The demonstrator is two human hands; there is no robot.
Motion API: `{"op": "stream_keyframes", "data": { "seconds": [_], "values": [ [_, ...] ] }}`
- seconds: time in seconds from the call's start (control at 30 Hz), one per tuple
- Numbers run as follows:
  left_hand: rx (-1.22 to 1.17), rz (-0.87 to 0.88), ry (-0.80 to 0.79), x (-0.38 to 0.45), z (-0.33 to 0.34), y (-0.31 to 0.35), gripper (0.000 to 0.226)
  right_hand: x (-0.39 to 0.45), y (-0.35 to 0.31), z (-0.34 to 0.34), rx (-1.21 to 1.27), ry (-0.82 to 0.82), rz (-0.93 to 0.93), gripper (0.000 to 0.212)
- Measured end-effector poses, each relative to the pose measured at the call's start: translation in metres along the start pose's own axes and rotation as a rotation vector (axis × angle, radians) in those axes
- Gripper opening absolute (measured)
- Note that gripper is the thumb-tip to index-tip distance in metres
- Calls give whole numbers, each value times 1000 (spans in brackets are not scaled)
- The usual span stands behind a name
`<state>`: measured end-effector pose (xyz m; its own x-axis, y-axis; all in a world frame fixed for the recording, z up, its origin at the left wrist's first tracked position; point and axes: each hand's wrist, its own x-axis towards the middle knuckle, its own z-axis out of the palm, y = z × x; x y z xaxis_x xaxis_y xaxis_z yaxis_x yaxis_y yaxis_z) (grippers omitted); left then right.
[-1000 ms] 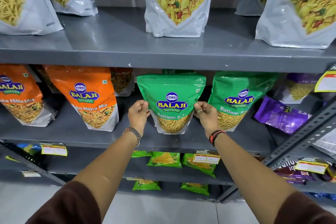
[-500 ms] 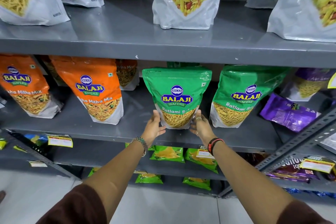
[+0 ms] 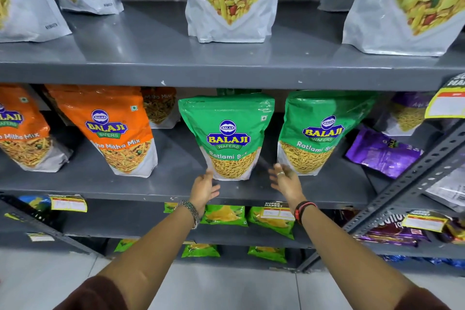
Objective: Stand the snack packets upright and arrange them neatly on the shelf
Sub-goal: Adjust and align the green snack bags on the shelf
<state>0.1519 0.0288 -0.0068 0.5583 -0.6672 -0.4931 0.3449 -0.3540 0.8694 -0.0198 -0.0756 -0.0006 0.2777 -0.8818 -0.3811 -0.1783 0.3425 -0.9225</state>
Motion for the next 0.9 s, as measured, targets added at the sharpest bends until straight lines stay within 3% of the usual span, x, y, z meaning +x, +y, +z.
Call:
{"op": "stream_keyframes", "data": {
  "seconds": [0.17,0.3,0.4,0.5,0.63,0.9],
  "values": [
    [10,-177,-145,-12,43,-14,39,13,18,-67,-113,268,-48,15],
    [69,-108,-287,-16,82,-6,31,29,15,-108,-13,381,-59,17],
    [81,-22,-274,-7,109,1,45,36,0,-120,93,313,-77,19],
    [94,30,-275,2,130,11,59,41,-15,-122,171,208,-76,46],
    [159,12,-345,9,149,18,60,45,-27,-117,189,60,-49,52],
    [208,7,-384,14,168,13,68,45,-27,-123,261,74,-6,55]
  ]
}}
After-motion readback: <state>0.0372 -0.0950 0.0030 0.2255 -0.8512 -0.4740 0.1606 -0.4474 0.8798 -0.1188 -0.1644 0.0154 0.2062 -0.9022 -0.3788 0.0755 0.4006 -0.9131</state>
